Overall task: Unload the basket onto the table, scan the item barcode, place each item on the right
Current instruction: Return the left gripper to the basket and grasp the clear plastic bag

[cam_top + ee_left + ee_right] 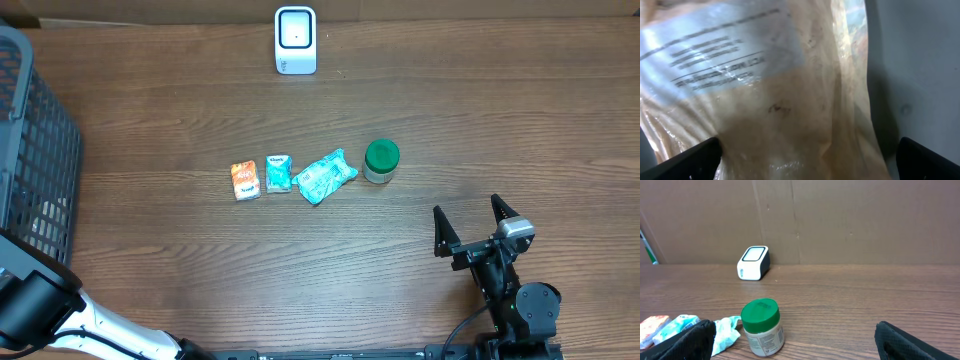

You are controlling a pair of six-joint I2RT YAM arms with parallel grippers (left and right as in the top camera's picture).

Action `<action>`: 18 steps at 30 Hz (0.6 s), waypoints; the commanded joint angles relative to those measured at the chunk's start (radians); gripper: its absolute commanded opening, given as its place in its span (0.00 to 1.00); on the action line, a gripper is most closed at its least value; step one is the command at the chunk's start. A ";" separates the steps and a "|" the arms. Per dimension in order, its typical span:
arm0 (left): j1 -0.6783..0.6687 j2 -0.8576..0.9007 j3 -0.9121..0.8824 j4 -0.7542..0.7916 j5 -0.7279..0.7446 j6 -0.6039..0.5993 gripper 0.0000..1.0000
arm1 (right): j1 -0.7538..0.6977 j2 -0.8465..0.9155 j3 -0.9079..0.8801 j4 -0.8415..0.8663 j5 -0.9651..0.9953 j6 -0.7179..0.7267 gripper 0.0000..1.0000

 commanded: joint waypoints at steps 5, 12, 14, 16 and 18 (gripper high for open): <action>0.002 0.005 -0.105 0.092 0.048 0.020 0.96 | 0.002 -0.007 -0.010 0.003 -0.005 0.004 1.00; 0.000 0.005 -0.145 0.109 0.049 0.024 0.45 | 0.002 -0.007 -0.010 0.004 -0.005 0.004 1.00; 0.000 0.005 -0.142 0.092 0.049 0.024 0.36 | 0.002 -0.007 -0.010 0.004 -0.005 0.004 1.00; 0.001 0.005 -0.135 0.072 0.049 0.024 0.30 | 0.002 -0.007 -0.010 0.004 -0.005 0.004 1.00; 0.001 0.005 -0.125 0.058 0.048 0.024 0.27 | 0.002 -0.007 -0.010 0.004 -0.005 0.004 1.00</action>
